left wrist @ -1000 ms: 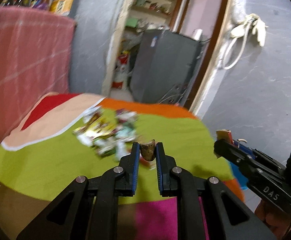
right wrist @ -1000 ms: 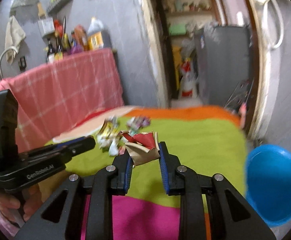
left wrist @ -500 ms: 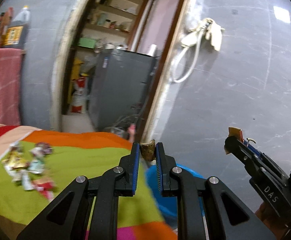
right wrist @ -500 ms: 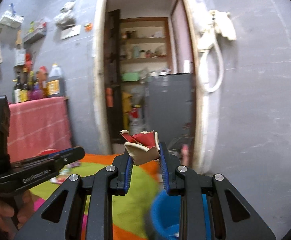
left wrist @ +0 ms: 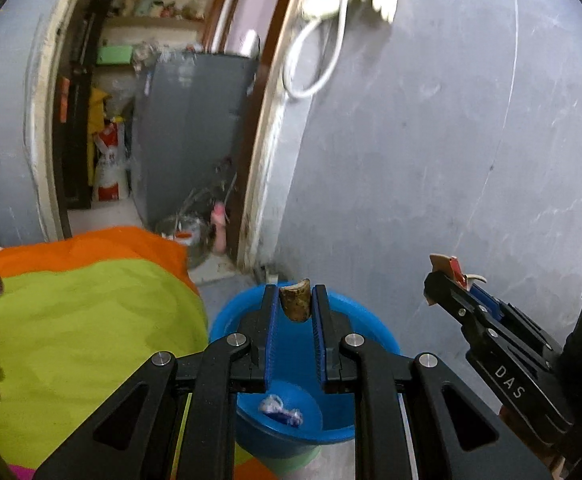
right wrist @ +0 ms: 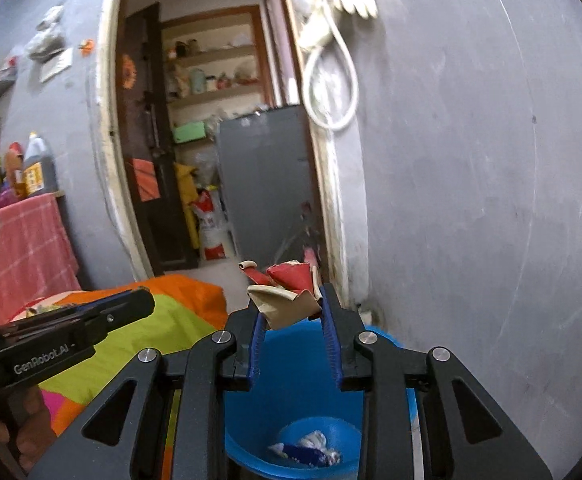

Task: Collect trash
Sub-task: 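Open the left gripper over the basin while the right gripper opens too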

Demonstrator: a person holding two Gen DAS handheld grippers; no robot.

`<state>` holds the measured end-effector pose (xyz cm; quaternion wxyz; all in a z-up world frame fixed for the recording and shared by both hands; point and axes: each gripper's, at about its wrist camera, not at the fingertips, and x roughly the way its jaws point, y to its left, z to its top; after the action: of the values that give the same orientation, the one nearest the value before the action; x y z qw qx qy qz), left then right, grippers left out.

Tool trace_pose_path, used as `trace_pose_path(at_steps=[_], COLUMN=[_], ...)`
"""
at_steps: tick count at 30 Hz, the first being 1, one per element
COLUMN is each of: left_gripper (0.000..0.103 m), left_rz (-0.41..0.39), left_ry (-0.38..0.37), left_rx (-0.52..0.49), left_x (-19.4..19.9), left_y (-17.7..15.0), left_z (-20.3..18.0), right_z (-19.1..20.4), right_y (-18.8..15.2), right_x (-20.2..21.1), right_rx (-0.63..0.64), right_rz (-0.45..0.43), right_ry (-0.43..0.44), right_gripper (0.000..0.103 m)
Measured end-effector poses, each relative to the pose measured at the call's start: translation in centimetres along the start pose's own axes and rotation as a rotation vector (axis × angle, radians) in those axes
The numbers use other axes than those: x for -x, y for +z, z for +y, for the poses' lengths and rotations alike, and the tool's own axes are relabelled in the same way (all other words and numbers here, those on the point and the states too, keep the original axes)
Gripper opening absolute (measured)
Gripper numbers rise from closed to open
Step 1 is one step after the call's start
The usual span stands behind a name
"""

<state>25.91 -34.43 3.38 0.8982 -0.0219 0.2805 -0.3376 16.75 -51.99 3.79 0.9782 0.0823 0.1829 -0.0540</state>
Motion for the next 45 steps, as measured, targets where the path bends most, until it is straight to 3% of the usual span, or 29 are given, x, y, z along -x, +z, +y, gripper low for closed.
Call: trace_pose_path(at_steps=[5, 12, 17, 23, 30, 33, 35, 37, 39, 45], left_gripper=[0.013, 0.014, 0.015, 0.023, 0.039, 0.057, 0.064, 0.084, 0.092, 0.098], left_rz=[0.096, 0.165, 0.188, 0.182, 0.108, 0.060, 0.023, -0.004, -0.039, -0.119], left_ry=[-0.005, 0.003, -0.002, -0.002, 0.029, 0.058, 0.086, 0.119, 0.154, 0.233], left_rx=[0.025, 0.048, 0.066, 0.080, 0.098, 0.105, 0.104, 0.099, 0.099, 0.120], left_x=[-3.1, -5.4, -5.9, -5.9, -3.6, -1.9, -0.4, 0.9, 2.3, 6.6], left_y=[-0.9, -2.1, -2.1, -1.8, -1.0, -0.5, -0.2, 0.1, 0.3, 0.2], left_z=[0.4, 1.1, 1.5, 1.5, 2.4, 3.1, 3.8, 4.3, 4.8, 7.1], right_z=[-1.5, -2.4, -2.9, -3.1, -2.9, -2.5, -2.0, -1.3, -0.4, 2.8], right_y=[-1.5, -2.6, -2.8, -2.8, -2.1, -1.6, -1.0, -0.3, 0.4, 2.0], right_x=[-2.1, -4.4, -4.9, -4.7, -4.4, -3.6, -2.9, -2.2, -1.4, 0.7], right_rx=[-0.056, -0.104, -0.117, -0.130, -0.139, -0.139, -0.131, -0.113, -0.094, -0.030], right_rz=[0.073, 0.138, 0.150, 0.143, 0.119, 0.086, 0.060, 0.037, 0.012, -0.055], right_ry=[-0.004, -0.002, -0.003, -0.005, -0.004, -0.004, -0.001, -0.001, 0.004, 0.023], right_gripper=[0.030, 0.036, 0.040, 0.048, 0.054, 0.067, 0.072, 0.077, 0.082, 0.100])
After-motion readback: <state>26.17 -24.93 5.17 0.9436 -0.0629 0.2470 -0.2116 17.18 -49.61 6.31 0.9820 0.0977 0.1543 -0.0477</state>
